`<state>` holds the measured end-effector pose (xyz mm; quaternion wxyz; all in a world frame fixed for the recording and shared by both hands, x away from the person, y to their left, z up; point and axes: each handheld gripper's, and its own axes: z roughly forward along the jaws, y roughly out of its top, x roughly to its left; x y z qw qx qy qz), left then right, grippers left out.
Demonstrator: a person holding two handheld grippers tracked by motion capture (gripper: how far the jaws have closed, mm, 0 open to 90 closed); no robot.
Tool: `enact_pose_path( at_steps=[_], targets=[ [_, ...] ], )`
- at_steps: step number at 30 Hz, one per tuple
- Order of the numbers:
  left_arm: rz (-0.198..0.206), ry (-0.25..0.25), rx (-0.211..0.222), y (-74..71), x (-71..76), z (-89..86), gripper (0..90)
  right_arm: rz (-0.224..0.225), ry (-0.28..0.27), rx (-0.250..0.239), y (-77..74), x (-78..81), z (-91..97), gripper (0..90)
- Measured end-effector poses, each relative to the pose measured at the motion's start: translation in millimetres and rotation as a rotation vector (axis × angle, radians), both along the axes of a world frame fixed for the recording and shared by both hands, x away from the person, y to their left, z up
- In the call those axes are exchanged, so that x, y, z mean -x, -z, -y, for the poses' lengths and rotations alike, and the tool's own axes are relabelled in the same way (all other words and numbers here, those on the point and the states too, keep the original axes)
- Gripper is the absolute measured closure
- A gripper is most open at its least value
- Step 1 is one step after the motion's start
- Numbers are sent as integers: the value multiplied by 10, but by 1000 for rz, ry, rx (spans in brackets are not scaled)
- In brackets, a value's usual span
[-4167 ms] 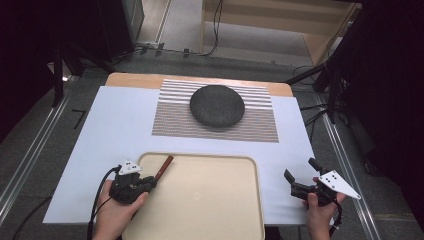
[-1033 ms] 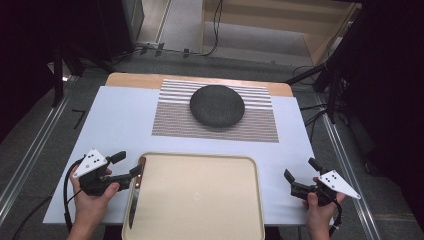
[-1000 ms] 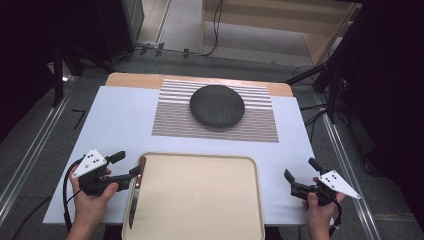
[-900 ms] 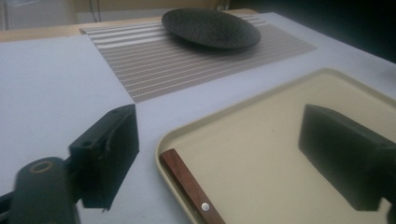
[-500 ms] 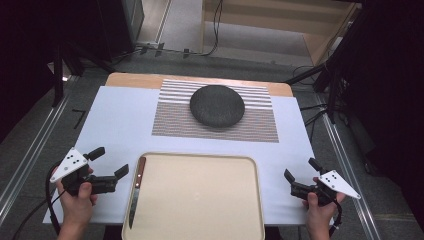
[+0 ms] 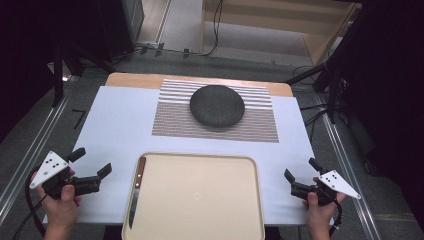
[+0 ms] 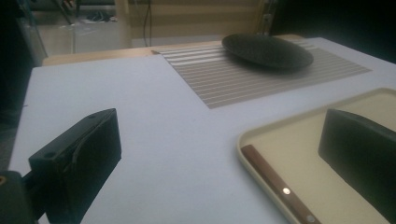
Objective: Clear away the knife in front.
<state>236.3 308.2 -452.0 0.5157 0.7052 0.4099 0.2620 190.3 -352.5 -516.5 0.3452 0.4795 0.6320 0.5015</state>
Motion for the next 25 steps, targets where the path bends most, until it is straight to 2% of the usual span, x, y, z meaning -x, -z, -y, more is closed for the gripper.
enact_pose_path(
  at_steps=[5, 15, 18, 21, 25],
  targets=[
    [16, -14, -16, 35, 21, -89, 0, -3, 2, -2, 0, 1, -1, 1],
    [17, -58, -9, 134, 53, -345, 0, -4, 7, -2, 2, -4, 6, 1],
    [10, -66, 2, 167, 52, -401, 0, -6, 9, -5, 3, -6, 9, 1],
    [-20, -85, 28, 255, 24, -480, 0, -9, 12, -11, 3, -8, 13, 1],
    [-21, -101, 41, 270, 19, -503, 0, -13, 21, -19, 3, -7, 22, 1]
  ],
)
